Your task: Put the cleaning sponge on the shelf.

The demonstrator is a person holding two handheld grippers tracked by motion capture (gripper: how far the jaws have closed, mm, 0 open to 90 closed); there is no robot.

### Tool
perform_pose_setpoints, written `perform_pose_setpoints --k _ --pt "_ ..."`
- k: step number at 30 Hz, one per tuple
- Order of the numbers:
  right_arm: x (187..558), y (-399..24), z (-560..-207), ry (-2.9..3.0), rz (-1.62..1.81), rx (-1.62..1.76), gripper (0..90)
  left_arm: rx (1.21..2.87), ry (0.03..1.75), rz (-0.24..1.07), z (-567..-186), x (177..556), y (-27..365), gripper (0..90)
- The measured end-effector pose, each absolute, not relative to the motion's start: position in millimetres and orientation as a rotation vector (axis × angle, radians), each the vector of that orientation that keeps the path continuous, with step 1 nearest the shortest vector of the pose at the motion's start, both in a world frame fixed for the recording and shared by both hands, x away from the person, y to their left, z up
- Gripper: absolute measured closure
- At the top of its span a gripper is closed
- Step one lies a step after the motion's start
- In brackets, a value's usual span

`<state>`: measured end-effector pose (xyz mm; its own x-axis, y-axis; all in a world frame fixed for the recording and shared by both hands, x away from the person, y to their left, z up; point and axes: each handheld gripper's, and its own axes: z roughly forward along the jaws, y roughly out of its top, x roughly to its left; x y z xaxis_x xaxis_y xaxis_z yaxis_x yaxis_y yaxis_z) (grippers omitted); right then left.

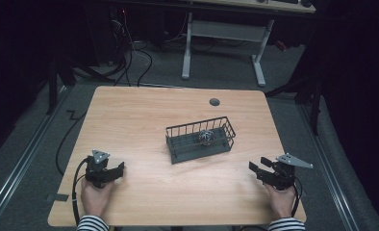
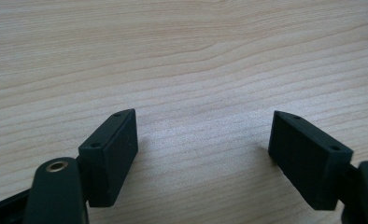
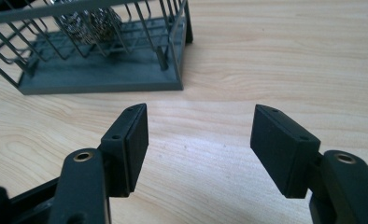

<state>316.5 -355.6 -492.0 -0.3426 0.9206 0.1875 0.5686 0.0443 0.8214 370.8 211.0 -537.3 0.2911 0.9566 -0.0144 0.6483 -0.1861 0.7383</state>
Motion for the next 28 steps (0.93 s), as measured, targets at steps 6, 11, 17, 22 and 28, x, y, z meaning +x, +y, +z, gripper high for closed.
perform_pose_setpoints --k 6,11,17,22,28 --pt "318.5 -354.5 -505.2 1.944 1.179 1.518 36.9 1.921 1.432 0.614 -537.3 370.8 211.0 24.5" --pt "319.3 -354.8 -513.2 1.948 1.155 1.535 36.7 1.921 1.432 0.614 -537.3 370.8 211.0 24.5" --pt "321.2 -350.7 -523.7 1.977 1.068 1.541 35.8 1.920 1.432 0.615 -537.3 370.8 210.9 24.4" --pt "324.7 -342.6 -529.8 2.026 0.934 1.525 33.6 1.922 1.431 0.615 -537.3 370.8 210.9 24.3" --pt "324.3 -335.5 -530.4 2.043 0.858 1.472 30.7 1.925 1.430 0.611 -537.1 370.9 210.9 23.7"
